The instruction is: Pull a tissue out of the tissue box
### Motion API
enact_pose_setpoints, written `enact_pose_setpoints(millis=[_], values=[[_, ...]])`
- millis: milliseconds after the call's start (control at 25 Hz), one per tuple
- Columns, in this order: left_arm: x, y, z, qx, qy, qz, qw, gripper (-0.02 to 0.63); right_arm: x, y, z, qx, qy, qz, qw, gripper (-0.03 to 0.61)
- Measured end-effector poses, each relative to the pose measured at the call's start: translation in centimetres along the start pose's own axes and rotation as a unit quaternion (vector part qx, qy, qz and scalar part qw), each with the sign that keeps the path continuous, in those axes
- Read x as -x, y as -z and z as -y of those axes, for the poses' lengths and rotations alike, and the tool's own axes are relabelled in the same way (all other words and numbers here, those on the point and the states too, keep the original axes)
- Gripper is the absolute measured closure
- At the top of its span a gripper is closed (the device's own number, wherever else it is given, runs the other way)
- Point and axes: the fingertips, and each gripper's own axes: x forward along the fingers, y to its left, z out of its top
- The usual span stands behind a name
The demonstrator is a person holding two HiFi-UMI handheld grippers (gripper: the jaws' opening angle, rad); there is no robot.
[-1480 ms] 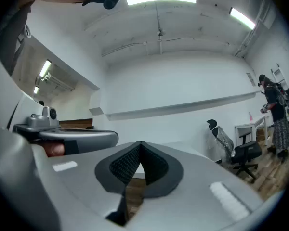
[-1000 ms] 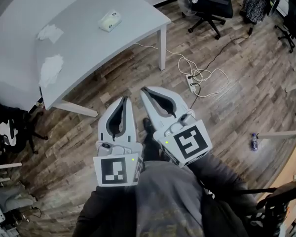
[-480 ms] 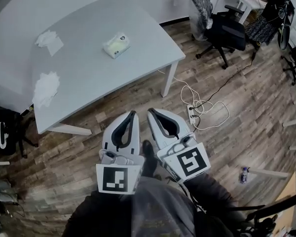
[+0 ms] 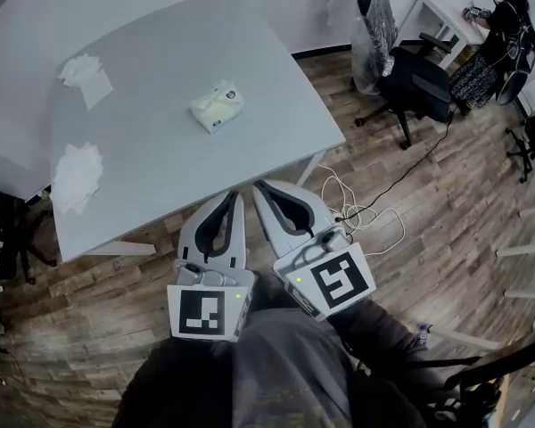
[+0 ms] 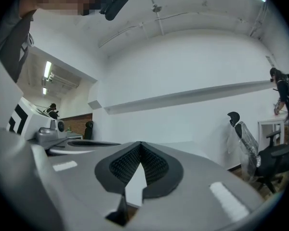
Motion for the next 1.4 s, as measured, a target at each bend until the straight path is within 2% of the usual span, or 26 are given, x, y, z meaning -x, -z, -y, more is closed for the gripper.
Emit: enact_pose_setpoints(millis=[200, 320, 640, 960, 1200, 1400], values=[[-3.1, -0.4, -1.5, 0.006, -0.017, 0.006, 0.9998, 0.615, -2.7, -1.6, 2.7, 0.019, -0.014, 0.012, 1.0, 0.575], [-5.6, -0.5, -2.9, 0.01, -0.044, 0.017, 0.9989, 0.615, -4.5, -0.4, 4.7, 0.013, -0.025, -0.003, 1.0, 0.575], [-14.6, 0.8, -5.8, 0.017, -0.108, -0.001, 0.994, 0.615, -10.6, 3.5, 11.9, -0.013, -0.084, -0.037, 0.996, 0.575], [-22.1, 1.2, -8.0, 0.027, -0.194, -0.019, 0.9804, 0.615, -16.6, 4.0, 17.9, -0.042, -0.172, -0.051, 0.983, 0.575], [-24.1, 0.6, -10.1, 0.033, -0.241, -0.012, 0.9698, 0.615, -19.9, 2.8, 20.0, -0.022, -0.211, -0.046, 0.976, 0.575], [-24.9, 3.4, -12.3, 0.061, -0.262, -0.022, 0.9628, 0.615, -22.0, 5.6, 20.1, -0.013, -0.237, -0.071, 0.969, 0.575]])
